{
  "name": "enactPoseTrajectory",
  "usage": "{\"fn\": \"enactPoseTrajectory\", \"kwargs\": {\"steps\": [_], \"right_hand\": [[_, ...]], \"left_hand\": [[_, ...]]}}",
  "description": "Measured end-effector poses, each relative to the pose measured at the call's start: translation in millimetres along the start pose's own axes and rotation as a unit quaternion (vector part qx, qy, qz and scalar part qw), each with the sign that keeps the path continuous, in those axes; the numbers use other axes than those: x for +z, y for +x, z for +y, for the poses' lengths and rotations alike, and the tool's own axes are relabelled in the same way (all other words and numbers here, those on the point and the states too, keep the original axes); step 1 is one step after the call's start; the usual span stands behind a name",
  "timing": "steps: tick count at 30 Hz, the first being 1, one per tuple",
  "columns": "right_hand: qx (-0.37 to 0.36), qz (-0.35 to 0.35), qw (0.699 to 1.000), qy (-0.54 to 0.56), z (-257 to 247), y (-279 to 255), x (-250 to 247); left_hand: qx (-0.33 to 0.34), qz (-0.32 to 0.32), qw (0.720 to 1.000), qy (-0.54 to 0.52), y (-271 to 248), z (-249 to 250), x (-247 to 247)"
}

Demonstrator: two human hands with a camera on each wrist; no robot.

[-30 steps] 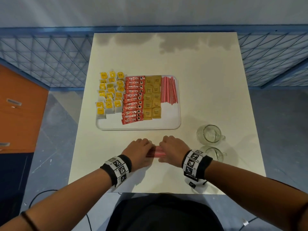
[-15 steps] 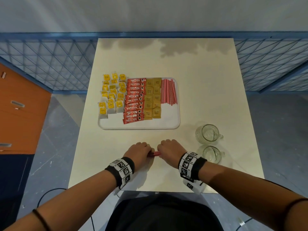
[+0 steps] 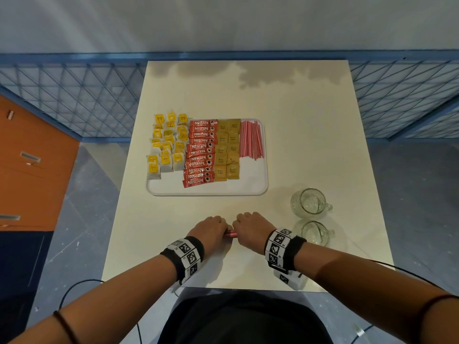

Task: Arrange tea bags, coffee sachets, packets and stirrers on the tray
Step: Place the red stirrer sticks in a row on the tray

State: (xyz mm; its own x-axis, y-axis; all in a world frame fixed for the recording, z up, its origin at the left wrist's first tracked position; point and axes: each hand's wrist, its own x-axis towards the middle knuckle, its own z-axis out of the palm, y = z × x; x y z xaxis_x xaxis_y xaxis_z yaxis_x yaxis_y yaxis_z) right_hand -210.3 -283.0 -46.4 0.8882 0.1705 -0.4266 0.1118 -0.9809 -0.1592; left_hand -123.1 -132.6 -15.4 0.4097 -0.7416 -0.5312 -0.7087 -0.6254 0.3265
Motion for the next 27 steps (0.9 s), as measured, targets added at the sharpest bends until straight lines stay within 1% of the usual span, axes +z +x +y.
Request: {"fn": "enactPoseTrajectory", "kwargs": {"steps": [2,4,6,9,11,14,16,18,20,23,25,27], "right_hand": [[-0.005,0.015,1.000,0.003,2,-2,3],[-0.014,0.014,1.000,0.007,5,-3,3],[-0.026,0.004,1.000,0.006,7,-4,-1],[-0.029,-0.027,0.999,0.007,9,-5,-5],[-0.034,-0.024,0.999,0.000,7,-6,-7],[-0.018,-0.059,0.998,-0.027,3,-9,-4],[-0.015,-0.057,0.998,-0.025,7,-5,5],[-0.023,-0.040,0.998,-0.036,8,-2,4],[-0.044,-0.019,0.997,-0.052,7,-3,5],[-0.041,-0.008,0.999,-0.013,10,-3,3],[-0.038,0.025,0.999,0.001,9,-3,-3],[-0.033,0.000,0.999,0.033,11,-2,-10]], "left_hand": [[0.005,0.000,1.000,-0.007,0,0,1],[0.000,-0.004,1.000,-0.008,1,0,1],[-0.007,-0.009,1.000,-0.008,2,2,0],[0.000,-0.023,1.000,0.010,2,3,-2],[0.008,-0.036,0.999,0.022,2,4,-1],[0.009,-0.046,0.998,0.032,4,4,3],[0.009,-0.052,0.998,0.033,5,5,4],[0.011,-0.057,0.998,0.035,6,4,5],[0.016,-0.059,0.997,0.043,6,2,7],[0.022,-0.063,0.996,0.052,6,1,9],[0.020,-0.066,0.997,0.041,6,0,9],[0.025,-0.063,0.997,0.023,5,-1,6]]}}
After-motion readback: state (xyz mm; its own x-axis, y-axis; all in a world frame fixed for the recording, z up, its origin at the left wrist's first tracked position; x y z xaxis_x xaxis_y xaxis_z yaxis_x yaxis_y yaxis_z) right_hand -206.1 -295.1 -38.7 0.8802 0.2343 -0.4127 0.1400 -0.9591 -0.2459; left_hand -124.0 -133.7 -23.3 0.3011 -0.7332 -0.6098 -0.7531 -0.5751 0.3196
